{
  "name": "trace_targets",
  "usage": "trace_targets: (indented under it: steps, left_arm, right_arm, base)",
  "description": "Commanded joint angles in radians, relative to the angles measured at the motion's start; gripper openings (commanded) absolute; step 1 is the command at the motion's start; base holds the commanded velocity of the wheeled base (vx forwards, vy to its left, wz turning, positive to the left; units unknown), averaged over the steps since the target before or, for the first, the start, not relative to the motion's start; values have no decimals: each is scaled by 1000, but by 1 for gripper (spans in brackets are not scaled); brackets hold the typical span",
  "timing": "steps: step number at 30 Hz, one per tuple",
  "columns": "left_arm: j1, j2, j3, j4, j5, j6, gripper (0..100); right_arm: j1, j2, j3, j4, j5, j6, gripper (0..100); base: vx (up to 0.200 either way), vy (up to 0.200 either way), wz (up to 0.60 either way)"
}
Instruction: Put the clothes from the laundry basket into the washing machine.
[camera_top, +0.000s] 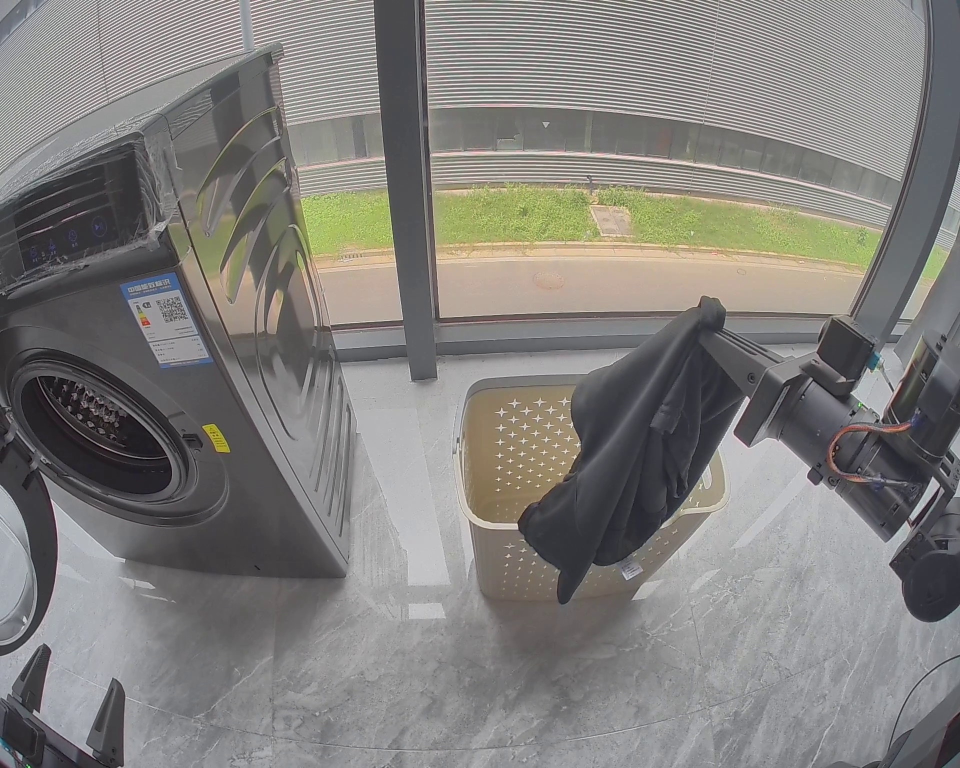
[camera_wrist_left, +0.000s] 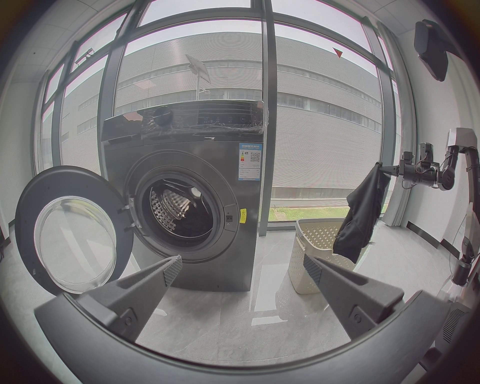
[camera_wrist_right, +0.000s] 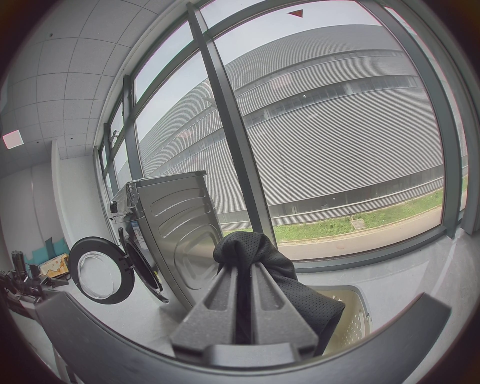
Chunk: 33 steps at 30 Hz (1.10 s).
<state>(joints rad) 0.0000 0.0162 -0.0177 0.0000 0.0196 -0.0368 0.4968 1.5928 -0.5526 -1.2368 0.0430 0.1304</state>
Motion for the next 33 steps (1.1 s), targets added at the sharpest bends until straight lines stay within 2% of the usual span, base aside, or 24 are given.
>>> trace_targets:
  steps: [1, 6, 33]
  left_arm:
    - [0, -16, 16, 0, 3, -2, 100]
    - [0, -16, 18, 0, 3, -2, 100]
    - [0, -16, 16, 0, 0, -2, 100]
  right_arm:
    - [5, -14, -9, 8, -29, 0, 0]
    - [0, -36, -9, 54, -61, -2, 0]
    - [26, -53, 2, 51, -57, -2, 0]
  base:
    - [0, 200, 0]
    - [0, 200, 0]
    - [0, 200, 0]
